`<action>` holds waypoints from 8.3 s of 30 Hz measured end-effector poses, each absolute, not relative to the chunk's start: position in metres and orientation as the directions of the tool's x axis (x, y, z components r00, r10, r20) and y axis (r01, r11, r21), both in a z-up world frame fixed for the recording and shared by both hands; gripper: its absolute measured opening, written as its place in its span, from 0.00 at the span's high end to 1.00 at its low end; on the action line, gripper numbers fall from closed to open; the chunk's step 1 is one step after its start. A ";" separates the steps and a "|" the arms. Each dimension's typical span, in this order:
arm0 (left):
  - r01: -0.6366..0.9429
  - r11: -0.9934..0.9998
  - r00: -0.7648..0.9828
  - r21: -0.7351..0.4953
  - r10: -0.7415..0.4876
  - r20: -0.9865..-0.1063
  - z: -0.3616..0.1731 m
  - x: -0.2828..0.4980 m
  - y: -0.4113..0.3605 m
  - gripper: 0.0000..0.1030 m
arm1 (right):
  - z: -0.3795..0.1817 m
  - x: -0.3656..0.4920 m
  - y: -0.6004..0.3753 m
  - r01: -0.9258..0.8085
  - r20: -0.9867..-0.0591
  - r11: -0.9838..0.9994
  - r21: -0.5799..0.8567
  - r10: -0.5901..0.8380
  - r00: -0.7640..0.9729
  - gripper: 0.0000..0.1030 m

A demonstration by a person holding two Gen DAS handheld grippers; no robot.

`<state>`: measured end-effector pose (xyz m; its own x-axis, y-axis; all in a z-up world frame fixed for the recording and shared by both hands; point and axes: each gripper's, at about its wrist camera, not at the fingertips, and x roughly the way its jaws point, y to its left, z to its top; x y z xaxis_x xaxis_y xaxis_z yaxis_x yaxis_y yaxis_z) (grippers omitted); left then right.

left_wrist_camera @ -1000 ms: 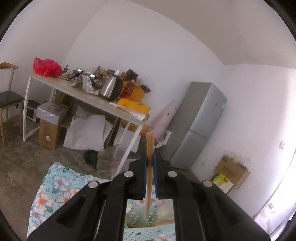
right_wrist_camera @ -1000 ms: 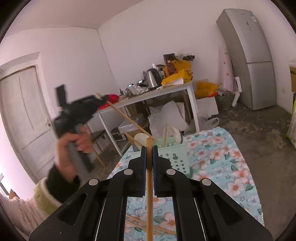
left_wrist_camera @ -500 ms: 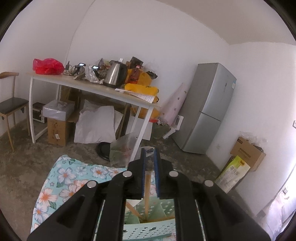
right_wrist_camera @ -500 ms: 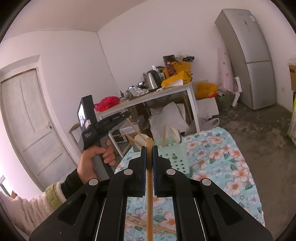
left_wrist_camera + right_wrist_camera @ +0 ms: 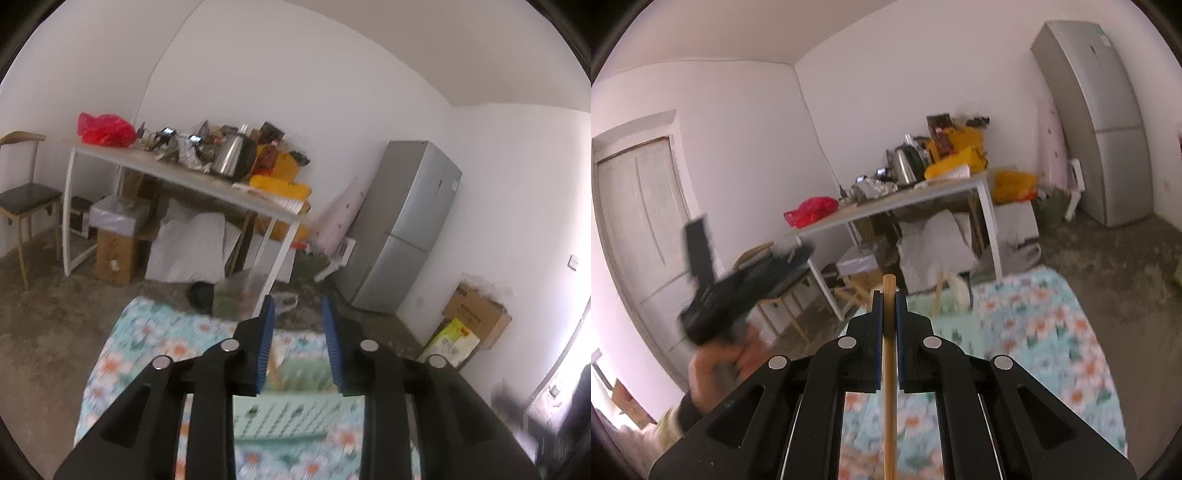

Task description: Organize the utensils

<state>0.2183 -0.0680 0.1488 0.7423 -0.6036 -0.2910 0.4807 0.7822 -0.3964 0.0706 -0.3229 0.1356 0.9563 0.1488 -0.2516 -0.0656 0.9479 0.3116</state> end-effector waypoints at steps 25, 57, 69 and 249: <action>0.174 0.897 0.616 -0.406 -0.421 -0.666 -0.005 0.111 0.061 0.65 | 0.155 0.259 -0.312 0.159 -0.002 0.971 0.180 -0.161 0.987 0.96; 0.202 0.882 0.600 -0.426 -0.455 -0.658 -0.011 0.119 0.060 0.65 | 0.124 0.138 -0.307 0.010 -0.060 0.985 0.171 0.000 0.998 0.82; 0.283 0.857 0.523 -0.430 -0.514 -0.680 -0.027 0.127 0.027 0.65 | 0.032 0.081 -0.325 0.084 -0.510 0.934 0.347 0.113 0.853 0.77; 0.550 0.759 0.333 -0.349 -0.583 -0.741 0.033 0.214 -0.085 0.94 | -0.033 0.109 -0.364 0.185 -0.718 0.886 0.425 0.206 0.665 0.97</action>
<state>0.2143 -0.0847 0.0333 0.3334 -0.5828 -0.7411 0.5496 0.7588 -0.3495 0.1091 -0.3642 -0.0328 0.6646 0.2057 -0.7183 0.1852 0.8860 0.4252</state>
